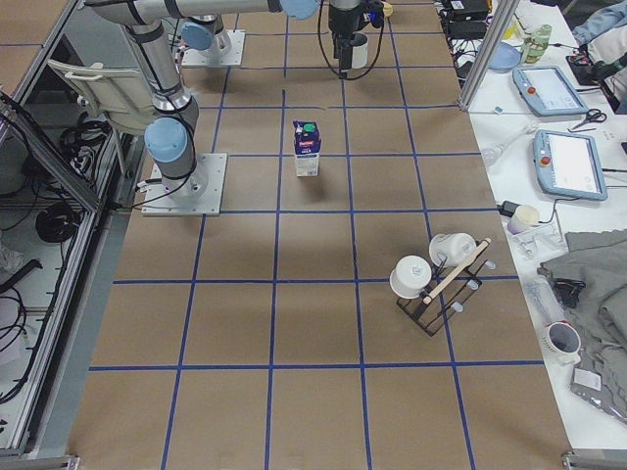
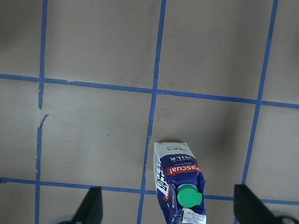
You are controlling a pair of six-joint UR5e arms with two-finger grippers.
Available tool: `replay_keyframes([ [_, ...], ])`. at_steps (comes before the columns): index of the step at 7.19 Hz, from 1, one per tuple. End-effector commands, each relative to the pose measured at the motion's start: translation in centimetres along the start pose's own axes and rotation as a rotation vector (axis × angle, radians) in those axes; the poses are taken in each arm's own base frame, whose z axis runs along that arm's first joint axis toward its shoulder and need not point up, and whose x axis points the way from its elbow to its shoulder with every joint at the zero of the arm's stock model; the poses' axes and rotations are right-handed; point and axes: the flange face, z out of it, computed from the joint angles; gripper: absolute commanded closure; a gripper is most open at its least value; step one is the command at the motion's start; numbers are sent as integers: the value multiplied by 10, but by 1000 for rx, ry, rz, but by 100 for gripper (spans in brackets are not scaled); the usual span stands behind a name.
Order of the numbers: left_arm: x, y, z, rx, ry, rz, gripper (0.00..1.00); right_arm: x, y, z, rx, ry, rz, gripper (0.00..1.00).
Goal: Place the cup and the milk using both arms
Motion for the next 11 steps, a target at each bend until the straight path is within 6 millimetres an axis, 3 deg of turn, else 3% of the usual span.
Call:
replay_keyframes([
  [1,53,16,35,-8,84,-55,100,0,0,0,0,0,0,0],
  [3,75,18,59,-26,68,-102,100,0,0,0,0,1,0,0],
  [5,79,15,82,-48,39,-111,100,0,0,0,0,0,4,0],
  [6,79,14,83,-47,38,-112,100,0,-1,0,4,0,5,0],
  [7,79,13,82,-39,36,-111,59,0,-2,2,3,-1,5,0],
  [8,78,14,75,-28,40,-114,1,1,-6,13,-5,1,-2,0],
  [10,73,13,38,11,60,-101,1,9,-16,34,-7,2,0,0],
  [11,52,-8,1,85,-19,9,1,18,-12,60,-53,7,-2,0],
])
